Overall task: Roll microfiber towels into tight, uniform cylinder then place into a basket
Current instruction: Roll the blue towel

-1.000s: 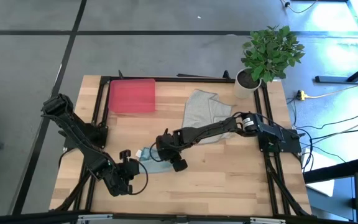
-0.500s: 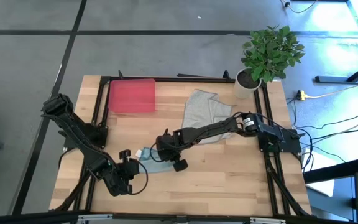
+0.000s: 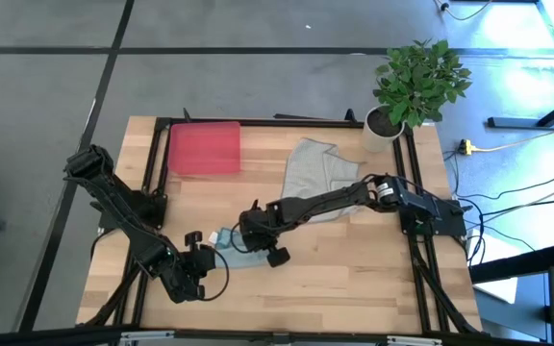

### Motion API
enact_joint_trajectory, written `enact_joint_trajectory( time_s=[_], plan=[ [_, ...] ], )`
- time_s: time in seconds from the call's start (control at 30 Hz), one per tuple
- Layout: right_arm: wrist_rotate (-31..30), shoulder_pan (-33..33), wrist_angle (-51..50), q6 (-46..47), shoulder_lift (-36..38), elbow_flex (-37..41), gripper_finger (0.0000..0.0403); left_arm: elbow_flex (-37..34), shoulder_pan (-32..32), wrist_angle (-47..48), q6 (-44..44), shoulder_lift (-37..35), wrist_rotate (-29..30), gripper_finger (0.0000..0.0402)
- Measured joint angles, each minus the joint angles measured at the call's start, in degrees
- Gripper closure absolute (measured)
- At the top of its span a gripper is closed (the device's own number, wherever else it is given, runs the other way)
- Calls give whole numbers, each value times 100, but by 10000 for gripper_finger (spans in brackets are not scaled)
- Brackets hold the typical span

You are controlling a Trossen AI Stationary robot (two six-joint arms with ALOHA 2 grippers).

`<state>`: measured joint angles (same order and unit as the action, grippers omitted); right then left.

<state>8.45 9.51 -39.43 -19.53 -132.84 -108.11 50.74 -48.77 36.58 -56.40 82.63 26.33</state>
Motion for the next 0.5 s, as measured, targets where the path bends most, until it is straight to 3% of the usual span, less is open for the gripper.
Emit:
enact_joint_trajectory(
  time_s=[0.5],
  plan=[
    [8,639,-521,145,7,-654,397,0,0,118,2,0,9,401]
  ],
)
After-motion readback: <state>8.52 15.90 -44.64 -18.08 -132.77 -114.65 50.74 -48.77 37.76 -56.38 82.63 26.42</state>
